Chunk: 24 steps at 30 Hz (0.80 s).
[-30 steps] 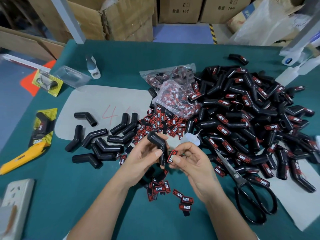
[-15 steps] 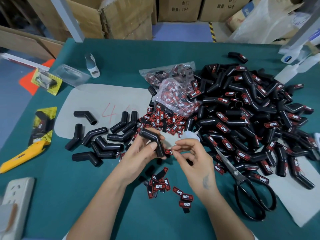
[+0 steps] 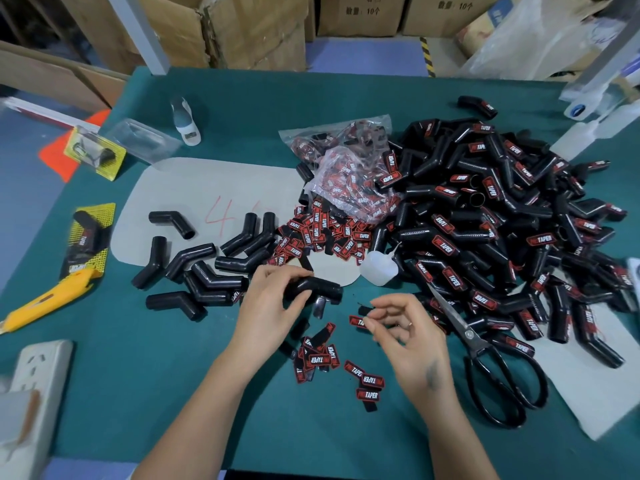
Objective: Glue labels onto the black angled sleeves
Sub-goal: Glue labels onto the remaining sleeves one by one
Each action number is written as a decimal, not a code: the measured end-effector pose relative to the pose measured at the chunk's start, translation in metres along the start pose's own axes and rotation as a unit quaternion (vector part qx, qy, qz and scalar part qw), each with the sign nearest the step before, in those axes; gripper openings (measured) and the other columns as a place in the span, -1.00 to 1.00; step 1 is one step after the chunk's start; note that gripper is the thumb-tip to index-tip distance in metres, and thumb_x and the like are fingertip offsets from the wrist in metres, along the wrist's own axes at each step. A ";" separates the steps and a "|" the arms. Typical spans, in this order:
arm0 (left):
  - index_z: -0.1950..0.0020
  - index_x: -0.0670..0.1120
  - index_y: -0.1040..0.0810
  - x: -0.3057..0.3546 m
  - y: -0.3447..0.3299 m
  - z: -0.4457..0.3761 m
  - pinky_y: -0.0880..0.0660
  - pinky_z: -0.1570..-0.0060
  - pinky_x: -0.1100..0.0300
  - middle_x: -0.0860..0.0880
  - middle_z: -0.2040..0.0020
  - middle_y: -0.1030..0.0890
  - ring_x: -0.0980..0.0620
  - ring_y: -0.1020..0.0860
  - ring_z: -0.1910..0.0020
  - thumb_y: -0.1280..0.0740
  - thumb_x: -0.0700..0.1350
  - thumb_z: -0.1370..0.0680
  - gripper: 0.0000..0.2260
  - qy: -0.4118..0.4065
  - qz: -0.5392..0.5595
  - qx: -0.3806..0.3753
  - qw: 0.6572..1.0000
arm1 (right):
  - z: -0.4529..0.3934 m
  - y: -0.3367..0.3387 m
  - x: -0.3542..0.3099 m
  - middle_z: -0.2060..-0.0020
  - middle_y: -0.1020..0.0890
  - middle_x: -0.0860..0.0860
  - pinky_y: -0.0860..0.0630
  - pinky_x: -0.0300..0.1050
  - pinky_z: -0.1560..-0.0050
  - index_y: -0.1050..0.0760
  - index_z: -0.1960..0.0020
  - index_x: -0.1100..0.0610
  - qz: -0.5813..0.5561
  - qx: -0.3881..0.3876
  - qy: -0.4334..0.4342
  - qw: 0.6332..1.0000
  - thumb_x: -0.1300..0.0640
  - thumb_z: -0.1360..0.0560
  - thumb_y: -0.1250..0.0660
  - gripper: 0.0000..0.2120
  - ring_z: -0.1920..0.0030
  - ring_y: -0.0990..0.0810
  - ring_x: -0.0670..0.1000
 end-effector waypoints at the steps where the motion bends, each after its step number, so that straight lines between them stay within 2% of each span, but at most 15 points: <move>1: -0.24 0.00 -0.65 0.002 0.000 0.001 -0.49 -0.27 0.08 0.12 -0.19 -0.61 0.02 -0.45 -0.24 -0.52 -0.15 -0.56 -0.74 -0.026 -0.049 0.003 0.998 | 0.000 -0.001 -0.001 0.09 -0.70 -0.04 -0.63 -0.13 0.05 -0.60 -0.01 -0.22 -0.029 -0.001 -0.005 1.000 0.34 -0.52 -0.52 -0.57 0.07 -0.68 -0.04; 2: -0.26 -0.08 -0.66 0.005 0.000 0.002 -0.49 -0.26 0.00 0.03 -0.23 -0.61 -0.06 -0.45 -0.23 -0.52 -0.15 -0.55 -0.72 -0.056 -0.088 0.017 0.994 | -0.001 -0.003 -0.002 0.09 -0.71 -0.02 -0.63 -0.15 0.05 -0.61 0.00 -0.22 -0.053 -0.002 -0.007 0.999 0.36 -0.52 -0.51 -0.57 0.08 -0.68 -0.05; 3: -0.26 -0.11 -0.66 0.008 0.002 0.003 -0.47 -0.26 0.00 -0.03 -0.26 -0.59 -0.11 -0.44 -0.22 -0.52 -0.16 -0.55 -0.71 -0.080 -0.100 0.040 0.991 | -0.001 -0.004 -0.004 0.09 -0.71 -0.01 -0.62 -0.17 0.05 -0.61 0.00 -0.21 -0.070 -0.001 -0.008 0.998 0.37 -0.52 -0.50 -0.56 0.08 -0.68 -0.05; 5: -0.25 -0.11 -0.68 0.022 0.005 0.007 -0.38 -0.29 0.13 -0.05 -0.25 -0.56 -0.08 -0.43 -0.21 -0.45 -0.13 -0.61 -0.77 -0.117 -0.054 0.074 0.989 | -0.001 -0.007 -0.007 0.10 -0.71 -0.01 -0.62 -0.17 0.05 -0.61 0.02 -0.20 -0.082 0.011 -0.002 0.997 0.39 -0.52 -0.50 -0.56 0.09 -0.69 -0.06; 7: -0.19 -0.09 -0.71 0.041 0.000 0.013 -0.32 -0.27 0.23 0.01 -0.15 -0.56 0.00 -0.43 -0.17 -0.38 -0.05 -0.64 -0.80 -0.138 0.026 0.040 0.989 | -0.001 -0.006 -0.009 0.10 -0.71 -0.02 -0.62 -0.17 0.05 -0.61 0.03 -0.20 -0.087 0.031 0.016 0.996 0.37 -0.51 -0.52 -0.57 0.09 -0.69 -0.06; 9: -0.11 -0.08 -0.72 0.054 -0.008 0.015 -0.32 -0.21 0.27 0.04 -0.04 -0.57 0.01 -0.45 -0.12 -0.41 -0.01 -0.62 -0.81 -0.126 0.078 -0.011 0.989 | 0.002 -0.007 -0.013 0.11 -0.71 -0.01 -0.63 -0.18 0.05 -0.62 0.03 -0.20 -0.089 0.042 0.038 0.994 0.26 -0.47 -0.54 -0.66 0.08 -0.69 -0.05; 11: -0.01 -0.11 -0.72 0.060 -0.015 0.015 -0.35 -0.13 0.25 0.05 0.04 -0.57 -0.03 -0.48 -0.05 -0.47 -0.07 -0.57 -0.88 -0.097 0.116 -0.038 0.988 | 0.006 -0.007 -0.019 0.10 -0.71 -0.03 -0.63 -0.19 0.03 -0.61 0.01 -0.17 -0.071 0.046 0.062 0.994 0.21 -0.46 -0.52 -0.71 0.05 -0.70 -0.04; 14: 0.08 -0.07 -0.69 0.056 -0.022 0.016 -0.36 0.03 0.19 0.12 0.10 -0.55 -0.07 -0.49 0.04 -0.46 -0.13 -0.53 -0.97 -0.016 0.235 -0.073 0.969 | 0.021 0.010 -0.026 -0.05 -0.68 -0.10 -0.58 -0.27 -0.13 -0.62 -0.14 -0.08 0.082 0.064 0.155 0.982 0.29 -0.57 -0.46 -0.71 -0.12 -0.67 -0.09; 16: 0.11 -0.04 -0.66 0.054 -0.025 0.018 -0.37 0.06 0.16 0.14 0.12 -0.54 -0.05 -0.49 0.07 -0.47 -0.13 -0.52 -0.97 0.034 0.338 -0.100 0.935 | 0.040 0.041 -0.020 -0.15 -0.63 -0.06 -0.47 -0.24 -0.27 -0.61 -0.24 0.05 0.266 0.120 0.203 0.935 0.30 -0.62 -0.35 -0.74 -0.22 -0.58 -0.12; 17: 0.13 -0.04 -0.65 0.054 -0.026 0.019 -0.38 0.05 0.19 0.13 0.12 -0.54 -0.03 -0.48 0.08 -0.49 -0.10 -0.51 -0.95 0.045 0.375 -0.105 0.920 | 0.050 0.059 -0.013 -0.16 -0.61 -0.01 -0.46 -0.14 -0.27 -0.61 -0.27 0.10 0.356 0.152 0.199 0.900 0.33 -0.59 -0.35 -0.71 -0.21 -0.55 -0.01; 19: 0.17 0.01 -0.64 0.056 -0.026 0.020 -0.38 0.03 0.24 0.10 0.13 -0.53 0.02 -0.46 0.08 -0.48 -0.02 -0.48 -0.92 0.056 0.419 -0.107 0.900 | 0.069 0.091 0.003 -0.16 -0.58 0.12 -0.54 0.17 -0.13 -0.59 -0.34 0.18 0.491 0.190 0.138 0.839 0.42 -0.48 -0.44 -0.55 -0.14 -0.52 0.21; 20: 0.18 0.02 -0.63 0.056 -0.026 0.020 -0.37 0.03 0.24 0.09 0.13 -0.53 0.03 -0.45 0.08 -0.47 0.00 -0.47 -0.91 0.060 0.432 -0.109 0.893 | 0.075 0.102 0.011 -0.16 -0.56 0.16 -0.58 0.26 -0.03 -0.58 -0.37 0.20 0.530 0.188 0.102 0.821 0.41 -0.41 -0.51 -0.46 -0.10 -0.52 0.27; 22: 0.17 0.03 -0.62 0.057 -0.028 0.020 -0.36 0.03 0.26 0.08 0.12 -0.52 0.04 -0.44 0.08 -0.46 -0.02 -0.48 -0.92 0.061 0.447 -0.116 0.885 | 0.081 0.112 0.020 -0.16 -0.52 0.18 -0.62 0.31 0.09 -0.56 -0.42 0.19 0.563 0.159 0.068 0.808 0.36 -0.34 -0.58 -0.34 -0.06 -0.52 0.32; 24: 0.17 0.02 -0.60 0.058 -0.029 0.022 -0.37 0.03 0.29 0.06 0.11 -0.51 0.06 -0.45 0.07 -0.45 -0.05 -0.50 -0.92 0.056 0.458 -0.121 0.879 | 0.080 0.114 0.021 -0.14 -0.53 0.18 -0.62 0.30 0.12 -0.51 -0.48 0.19 0.570 0.142 0.067 0.807 0.31 -0.34 -0.59 -0.27 -0.02 -0.53 0.31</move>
Point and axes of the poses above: each hand's wrist, its own z-axis away from the middle knuckle, its own y-axis out of the back of the hand, x = y × z, the point moved 4 cm from there along -z, towards the middle knuckle
